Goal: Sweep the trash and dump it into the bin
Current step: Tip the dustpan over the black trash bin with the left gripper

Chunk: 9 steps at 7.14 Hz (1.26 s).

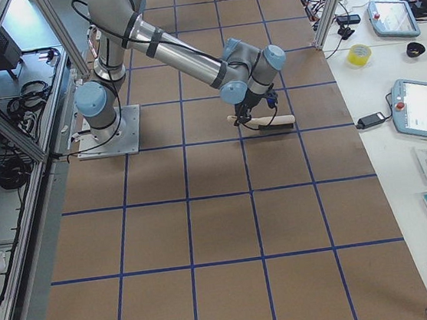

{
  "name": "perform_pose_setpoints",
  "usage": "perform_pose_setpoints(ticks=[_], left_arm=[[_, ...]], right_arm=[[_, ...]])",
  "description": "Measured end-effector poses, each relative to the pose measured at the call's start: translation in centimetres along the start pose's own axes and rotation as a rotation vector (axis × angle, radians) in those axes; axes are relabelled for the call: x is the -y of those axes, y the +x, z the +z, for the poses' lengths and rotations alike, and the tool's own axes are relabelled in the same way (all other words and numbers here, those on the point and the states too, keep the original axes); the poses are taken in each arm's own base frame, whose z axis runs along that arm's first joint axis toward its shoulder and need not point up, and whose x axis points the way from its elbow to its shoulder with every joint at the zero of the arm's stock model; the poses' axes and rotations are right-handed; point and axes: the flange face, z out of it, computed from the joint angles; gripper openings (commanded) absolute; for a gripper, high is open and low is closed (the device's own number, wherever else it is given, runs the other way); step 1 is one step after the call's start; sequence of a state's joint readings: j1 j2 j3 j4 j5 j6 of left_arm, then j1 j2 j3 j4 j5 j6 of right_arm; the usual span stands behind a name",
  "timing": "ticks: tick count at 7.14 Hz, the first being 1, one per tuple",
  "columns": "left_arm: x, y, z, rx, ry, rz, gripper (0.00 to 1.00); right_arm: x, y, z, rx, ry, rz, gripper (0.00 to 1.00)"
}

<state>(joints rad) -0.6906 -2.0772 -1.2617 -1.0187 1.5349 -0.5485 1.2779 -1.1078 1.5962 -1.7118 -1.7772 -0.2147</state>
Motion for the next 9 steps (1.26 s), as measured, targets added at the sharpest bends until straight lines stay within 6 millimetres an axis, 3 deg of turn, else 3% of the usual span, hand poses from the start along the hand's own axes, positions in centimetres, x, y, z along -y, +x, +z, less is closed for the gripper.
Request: perform_pose_setpoints(ticks=[3,6,9], left_arm=[[0.6,1.7,0.3,-0.181,0.088,0.170,0.00],[-1.6,3.0,-2.3,-0.361,0.207,0.485,0.00],[-3.8,3.5,-5.6,-0.514,0.277,0.632,0.00]], right_arm=[[0.0,0.0,0.1,0.001,-0.003,0.004,0.00],[0.1,0.0,0.2,-0.002,-0.002,0.003,0.00],[0.3,0.0,0.4,-0.002,-0.003,-0.005,0.02]])
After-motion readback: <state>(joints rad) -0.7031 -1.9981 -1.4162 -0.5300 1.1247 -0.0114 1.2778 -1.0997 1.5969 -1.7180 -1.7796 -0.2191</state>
